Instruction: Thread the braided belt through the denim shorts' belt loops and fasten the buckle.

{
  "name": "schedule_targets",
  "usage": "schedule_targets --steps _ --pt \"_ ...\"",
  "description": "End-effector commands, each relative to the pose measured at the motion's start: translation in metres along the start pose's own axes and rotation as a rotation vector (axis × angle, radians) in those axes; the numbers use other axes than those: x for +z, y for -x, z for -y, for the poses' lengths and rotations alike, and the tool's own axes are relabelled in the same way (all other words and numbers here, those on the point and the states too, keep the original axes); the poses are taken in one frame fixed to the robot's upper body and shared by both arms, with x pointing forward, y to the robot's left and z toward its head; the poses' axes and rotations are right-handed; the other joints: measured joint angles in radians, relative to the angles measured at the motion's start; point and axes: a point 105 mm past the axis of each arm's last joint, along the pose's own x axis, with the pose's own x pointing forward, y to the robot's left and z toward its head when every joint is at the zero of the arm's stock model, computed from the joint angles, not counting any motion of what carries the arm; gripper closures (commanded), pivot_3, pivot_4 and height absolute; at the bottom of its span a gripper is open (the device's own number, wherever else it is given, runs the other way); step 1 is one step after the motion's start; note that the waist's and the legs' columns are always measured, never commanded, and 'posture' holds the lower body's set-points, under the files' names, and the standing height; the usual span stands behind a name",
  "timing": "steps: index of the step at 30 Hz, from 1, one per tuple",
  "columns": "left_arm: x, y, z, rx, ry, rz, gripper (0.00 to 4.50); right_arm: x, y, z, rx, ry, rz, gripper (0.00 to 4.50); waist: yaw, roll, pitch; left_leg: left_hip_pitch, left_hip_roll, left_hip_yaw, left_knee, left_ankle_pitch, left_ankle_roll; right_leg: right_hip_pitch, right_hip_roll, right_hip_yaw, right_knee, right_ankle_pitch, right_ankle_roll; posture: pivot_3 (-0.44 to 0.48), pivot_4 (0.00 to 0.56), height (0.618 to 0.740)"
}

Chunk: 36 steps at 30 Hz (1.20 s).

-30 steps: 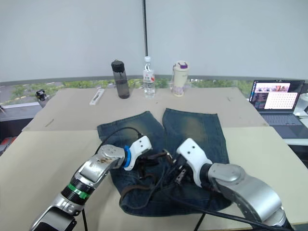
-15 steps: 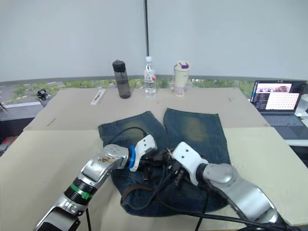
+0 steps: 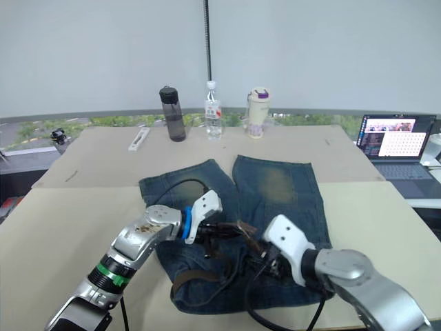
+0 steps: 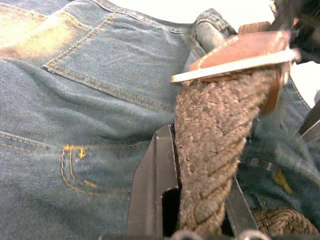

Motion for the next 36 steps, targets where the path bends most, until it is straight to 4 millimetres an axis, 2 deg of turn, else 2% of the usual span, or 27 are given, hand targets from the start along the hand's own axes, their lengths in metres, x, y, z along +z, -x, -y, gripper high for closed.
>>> schedule_targets --steps 1,3,6,13,19,22,28,36 --pt "0.015 0.004 0.003 -0.007 -0.051 0.060 4.50 0.024 0.023 0.003 -0.022 0.013 0.106 1.55 0.002 0.000 0.000 0.000 0.000 0.000 0.000 0.000 0.000 0.000 0.000 0.000 0.000 0.000 0.000 0.000 0.150 0.740" --pt "0.015 0.004 0.003 -0.008 -0.050 0.061 4.50 0.030 0.030 0.014 -0.091 0.025 0.133 1.55 0.002 0.000 0.000 0.000 0.000 0.000 0.001 0.000 0.000 0.001 0.000 0.000 0.000 0.000 0.000 0.000 0.150 0.740" --pt "0.015 0.004 0.004 -0.012 -0.043 0.064 4.50 0.025 0.030 0.019 -0.133 0.171 0.039 1.55 0.002 0.000 0.000 0.000 -0.001 0.000 0.000 0.000 0.000 0.001 -0.001 0.000 0.000 0.000 0.000 0.000 0.150 0.740" --pt "0.016 0.002 0.005 -0.023 -0.048 0.065 4.50 0.024 0.001 0.025 -0.150 0.363 0.025 1.55 -0.002 0.001 0.000 0.000 -0.001 -0.001 0.000 0.000 0.000 0.000 0.000 0.000 0.000 -0.001 0.000 0.000 0.150 0.740" --pt "0.015 0.004 0.005 -0.024 -0.048 0.061 4.50 0.032 -0.006 0.028 -0.150 0.424 0.060 1.55 0.002 0.001 0.000 0.000 -0.003 -0.001 0.000 0.000 0.000 0.000 -0.001 0.001 0.000 -0.001 0.001 0.000 0.150 0.740" --pt "0.014 0.004 0.005 -0.023 -0.048 0.061 4.50 0.035 -0.008 0.028 -0.136 0.443 0.066 2.38 0.002 0.001 0.000 0.000 -0.003 -0.001 0.000 0.000 0.000 0.000 -0.001 0.000 0.000 -0.001 0.001 0.000 0.150 0.740" --pt "0.014 0.004 0.004 -0.021 -0.045 0.065 4.50 0.033 -0.008 0.028 -0.118 0.471 0.045 4.41 0.001 0.001 0.000 0.000 -0.003 -0.001 0.000 0.000 0.000 0.000 -0.001 0.001 0.000 -0.001 0.001 0.000 0.150 0.740" --pt "0.013 0.005 0.004 -0.020 -0.044 0.070 4.50 0.031 -0.001 0.033 -0.126 0.464 0.024 4.49 0.002 0.001 0.000 0.000 -0.003 -0.001 0.000 0.000 0.000 0.001 -0.001 0.001 0.000 -0.001 0.001 0.000 0.150 0.740"
